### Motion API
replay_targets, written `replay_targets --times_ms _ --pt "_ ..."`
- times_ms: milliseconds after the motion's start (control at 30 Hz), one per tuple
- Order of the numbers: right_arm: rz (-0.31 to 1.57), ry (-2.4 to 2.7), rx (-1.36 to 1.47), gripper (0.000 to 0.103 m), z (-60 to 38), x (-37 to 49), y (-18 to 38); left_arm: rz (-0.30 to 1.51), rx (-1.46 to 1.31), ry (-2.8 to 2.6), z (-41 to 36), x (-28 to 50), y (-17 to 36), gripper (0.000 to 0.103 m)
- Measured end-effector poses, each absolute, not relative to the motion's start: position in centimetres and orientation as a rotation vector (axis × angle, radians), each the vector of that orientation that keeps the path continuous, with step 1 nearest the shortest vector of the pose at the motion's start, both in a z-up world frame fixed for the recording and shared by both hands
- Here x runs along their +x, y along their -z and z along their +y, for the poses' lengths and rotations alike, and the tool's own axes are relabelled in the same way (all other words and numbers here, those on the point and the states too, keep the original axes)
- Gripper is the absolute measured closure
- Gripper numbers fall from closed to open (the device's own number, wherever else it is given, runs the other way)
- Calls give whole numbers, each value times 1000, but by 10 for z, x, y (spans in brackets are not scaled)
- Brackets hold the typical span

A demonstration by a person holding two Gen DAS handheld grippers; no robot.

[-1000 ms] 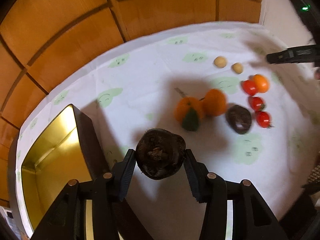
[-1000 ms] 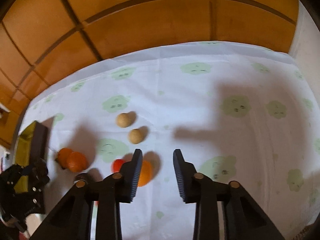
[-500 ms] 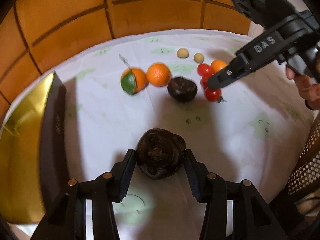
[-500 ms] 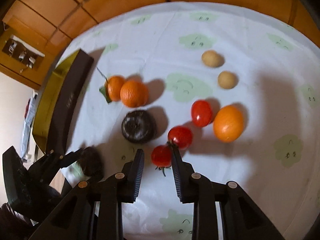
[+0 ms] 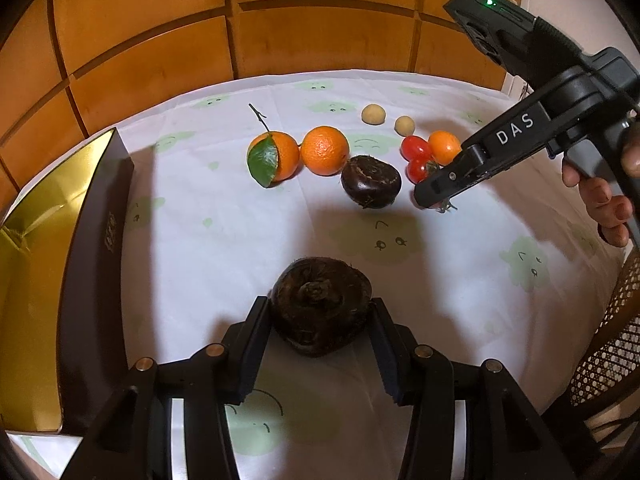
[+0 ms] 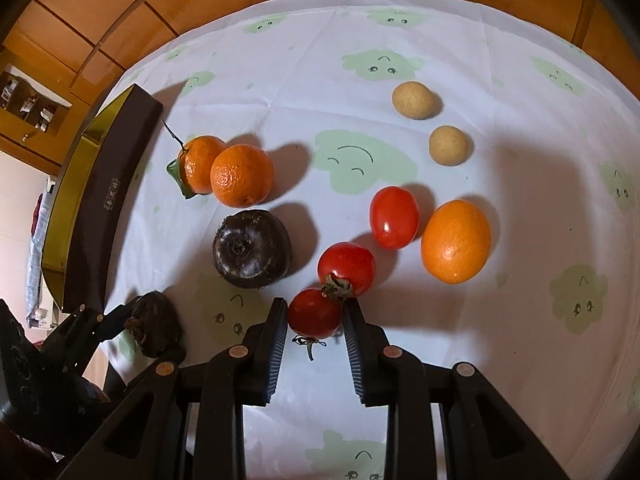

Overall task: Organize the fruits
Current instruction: 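Lift the mangosteen with the left tool while the right tool grasps a cherry tomato, then lower the mangosteen into the gold tray and open the left tool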

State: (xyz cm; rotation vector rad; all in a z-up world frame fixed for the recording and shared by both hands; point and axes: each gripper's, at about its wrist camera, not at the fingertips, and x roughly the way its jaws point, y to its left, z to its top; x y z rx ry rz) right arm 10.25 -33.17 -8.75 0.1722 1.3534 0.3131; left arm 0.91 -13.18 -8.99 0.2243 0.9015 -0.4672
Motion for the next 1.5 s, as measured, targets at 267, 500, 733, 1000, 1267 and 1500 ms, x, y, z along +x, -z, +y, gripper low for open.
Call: replay_targets --times_ms 267,500,733,1000,1267,1500 --pt "1332 -290 118 76 -321 106 93 895 208 461 -130 10 91 53" --pt "1318 -291 69 77 -317 103 92 890 205 460 -129 9 90 53" --pt "1289 -296 -67 77 -304 100 91 881 188 469 -125 10 86 55" --pt "1266 -307 -122 77 -302 97 90 814 -29 490 -83 18 20 54" --pt "1251 -307 -158 77 -289 90 93 795 -186 225 17 90 -35 54" --pt "1248 -310 -168 77 -287 89 93 975 -183 84 46 170 19 54"
